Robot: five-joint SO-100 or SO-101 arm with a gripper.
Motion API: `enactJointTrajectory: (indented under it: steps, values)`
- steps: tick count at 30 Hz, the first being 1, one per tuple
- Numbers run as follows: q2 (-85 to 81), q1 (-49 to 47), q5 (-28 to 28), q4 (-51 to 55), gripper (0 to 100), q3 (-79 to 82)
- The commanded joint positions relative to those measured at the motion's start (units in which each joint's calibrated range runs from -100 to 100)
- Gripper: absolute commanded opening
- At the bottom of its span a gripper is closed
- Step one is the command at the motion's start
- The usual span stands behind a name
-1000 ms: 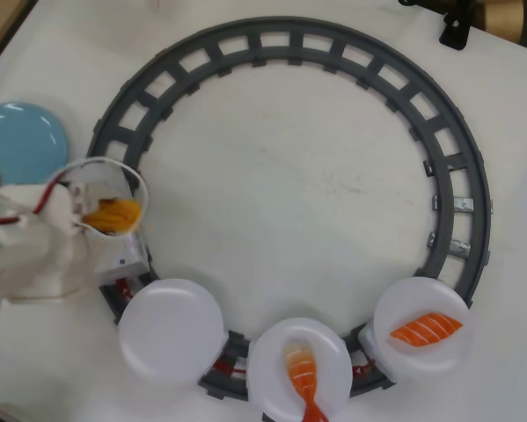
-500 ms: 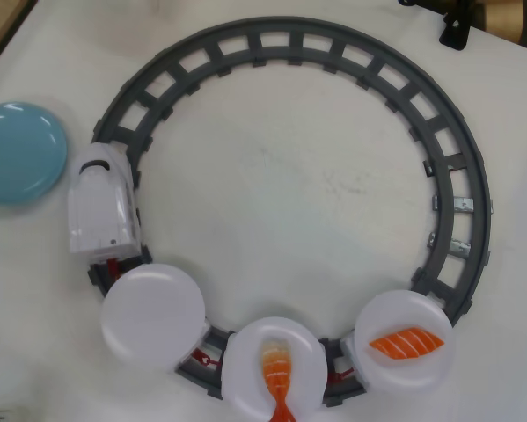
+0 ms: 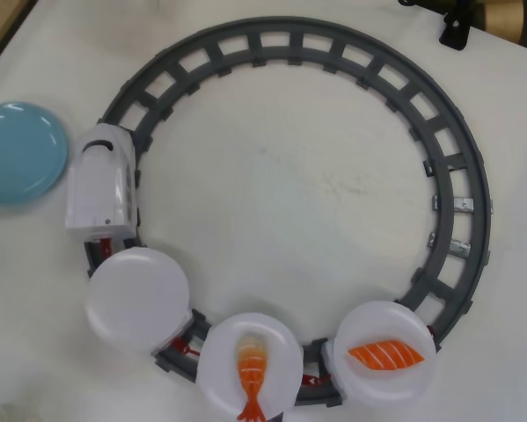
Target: Pick up the sushi from the Shinkansen and put it on the blue dish
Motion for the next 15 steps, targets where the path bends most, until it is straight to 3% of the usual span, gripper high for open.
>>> enactJointTrajectory:
  steps: [1, 8, 15]
  values:
    - [-5.0, 0.3, -0.5, -7.5, 3, 10.0]
    - [-6.7, 0.3, -0.5, -23.0, 3, 27.7]
    - [-5.9, 0.3, -0.5, -32.3, 3, 33.5]
